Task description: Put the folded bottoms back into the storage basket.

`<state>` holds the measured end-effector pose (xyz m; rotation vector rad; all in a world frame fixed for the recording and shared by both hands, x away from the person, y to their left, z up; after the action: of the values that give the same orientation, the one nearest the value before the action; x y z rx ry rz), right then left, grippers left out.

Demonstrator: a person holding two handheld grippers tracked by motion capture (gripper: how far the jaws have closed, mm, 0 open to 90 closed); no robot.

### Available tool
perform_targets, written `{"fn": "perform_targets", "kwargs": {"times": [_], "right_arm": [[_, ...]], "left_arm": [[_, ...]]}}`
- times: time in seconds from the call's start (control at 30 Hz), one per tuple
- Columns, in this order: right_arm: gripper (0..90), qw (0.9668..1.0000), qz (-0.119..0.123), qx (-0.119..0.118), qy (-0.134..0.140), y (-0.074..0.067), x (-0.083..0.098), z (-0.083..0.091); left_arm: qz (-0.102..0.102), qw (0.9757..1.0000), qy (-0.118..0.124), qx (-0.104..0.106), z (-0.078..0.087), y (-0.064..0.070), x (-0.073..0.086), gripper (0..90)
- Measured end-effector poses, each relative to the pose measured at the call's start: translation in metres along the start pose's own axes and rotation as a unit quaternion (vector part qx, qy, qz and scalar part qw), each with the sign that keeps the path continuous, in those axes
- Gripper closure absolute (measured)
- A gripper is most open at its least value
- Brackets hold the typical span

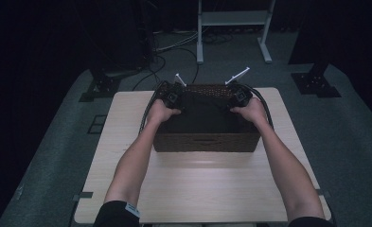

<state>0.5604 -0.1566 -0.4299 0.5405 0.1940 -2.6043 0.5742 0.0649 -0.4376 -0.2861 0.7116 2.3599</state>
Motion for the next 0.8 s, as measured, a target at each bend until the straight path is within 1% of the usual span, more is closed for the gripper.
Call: {"fn": "perform_targets", "kwargs": {"times": [0.07,0.2,0.3,0.43,0.53,0.6,0.67,0.7,0.8], "right_arm": [[76.3,1.0000,0.001,0.003,-0.001,0.0007,0.0002,-0.0005],[76.2,1.0000,0.000,0.005,-0.002,0.0021,0.0006,-0.0014],[76.1,1.0000,0.000,0.008,-0.002,0.0029,0.0010,-0.0018],[75.1,0.9999,0.001,0.014,-0.004,0.0035,0.0015,-0.0025],[75.0,0.9998,-0.002,0.019,-0.003,0.0051,0.0018,-0.0018],[75.0,0.9998,-0.003,0.022,-0.002,0.0064,0.0021,-0.0008],[75.0,0.9997,-0.005,0.022,-0.001,0.0073,0.0024,-0.0001],[73.7,0.9997,-0.005,0.023,-0.001,0.0077,0.0026,0.0001],[73.5,0.9997,-0.004,0.025,-0.003,0.0081,0.0033,-0.0004]], "left_arm": [[0.001,1.0000,-0.003,-0.001,-0.0002,-0.0010,0.0006,64.7],[0.004,1.0000,-0.002,-0.003,0.0010,-0.0018,0.0008,63.9],[0.006,1.0000,0.000,-0.007,0.0018,-0.0024,0.0009,62.5],[0.007,0.9999,-0.004,-0.012,0.0028,-0.0033,0.0016,62.3],[0.009,0.9999,-0.003,-0.014,0.0036,-0.0039,0.0021,62.3],[0.010,0.9998,0.002,-0.014,0.0038,-0.0052,0.0026,62.2],[0.015,0.9998,0.001,-0.014,0.0029,-0.0068,0.0041,62.3],[0.015,0.9998,0.002,-0.014,0.0026,-0.0074,0.0046,62.2],[0.016,0.9998,0.003,-0.015,0.0028,-0.0081,0.0055,62.0]]}}
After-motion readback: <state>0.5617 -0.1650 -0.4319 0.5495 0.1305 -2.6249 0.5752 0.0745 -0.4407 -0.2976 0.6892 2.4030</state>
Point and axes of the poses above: each handheld gripper's, and its own axes: z roughly backward along the jaws, x roughly out of its underside, y roughly to its right, the point moved 6 cm from there along -z, roughly forward along the jaws, and after that the axes turned 15 degrees about x, right-handed, at the moved point
